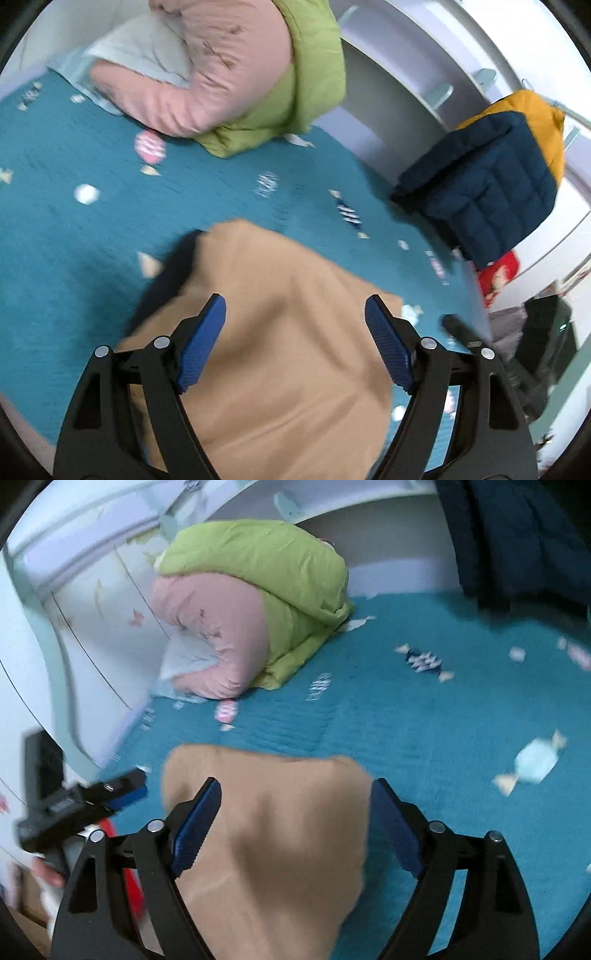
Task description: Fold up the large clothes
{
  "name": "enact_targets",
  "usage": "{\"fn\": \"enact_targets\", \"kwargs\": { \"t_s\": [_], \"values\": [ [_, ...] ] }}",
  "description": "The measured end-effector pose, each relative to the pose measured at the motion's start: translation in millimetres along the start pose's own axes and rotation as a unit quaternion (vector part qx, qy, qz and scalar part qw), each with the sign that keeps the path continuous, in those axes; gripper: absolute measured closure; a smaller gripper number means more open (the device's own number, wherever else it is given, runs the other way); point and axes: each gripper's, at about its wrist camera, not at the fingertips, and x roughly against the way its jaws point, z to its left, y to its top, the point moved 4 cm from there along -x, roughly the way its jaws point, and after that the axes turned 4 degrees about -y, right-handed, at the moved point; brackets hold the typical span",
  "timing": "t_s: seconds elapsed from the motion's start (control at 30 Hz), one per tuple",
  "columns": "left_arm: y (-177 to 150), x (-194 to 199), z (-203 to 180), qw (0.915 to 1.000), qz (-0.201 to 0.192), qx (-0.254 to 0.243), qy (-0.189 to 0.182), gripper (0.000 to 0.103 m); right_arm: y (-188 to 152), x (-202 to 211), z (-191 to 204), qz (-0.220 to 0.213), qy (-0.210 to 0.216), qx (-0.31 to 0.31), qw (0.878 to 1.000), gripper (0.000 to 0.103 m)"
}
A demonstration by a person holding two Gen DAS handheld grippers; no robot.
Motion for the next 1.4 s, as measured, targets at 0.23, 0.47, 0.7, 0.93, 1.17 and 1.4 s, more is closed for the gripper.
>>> {"fn": "enact_targets", "kwargs": {
  "t_s": [0.23,0.47,0.7,0.93,1.17,1.4],
  "values": [
    [0.2,-84.9,76.0,0.9907,0.0,0.092,0.1,0.039,-11.5,-102.0,29.4,0.042,-0.022,0.056,0.997,0.07],
    [22.8,-136.3,125.1,0.9865,0.017,0.1,0.128,0.037,-5.3,-171.7,22.5,0.072,-0.062,0.04,0.995,0.071],
    [22.5,-118.6,125.0,0.9874,0.034,0.105,0.113,0.035,2.3,-141.5,21.1,0.07,-0.048,0.028,0.996,0.073],
    [-20.4,-41.8,50.0,0.9951,0.03,0.029,0.09,0.04,-20.3,-54.6,43.8,0.13,0.048,0.004,0.99,0.074],
    [-86.9,-42.0,65.2,0.9882,0.053,0.048,0.136,0.038,-69.6,-80.0,52.7,0.154,-0.022,0.068,0.985,0.076],
    [-84.1,24.1,41.5,0.9817,-0.005,0.039,0.186,0.038,-48.8,-105.3,60.3,0.153,0.001,0.052,0.987,0.074]
  ]
}}
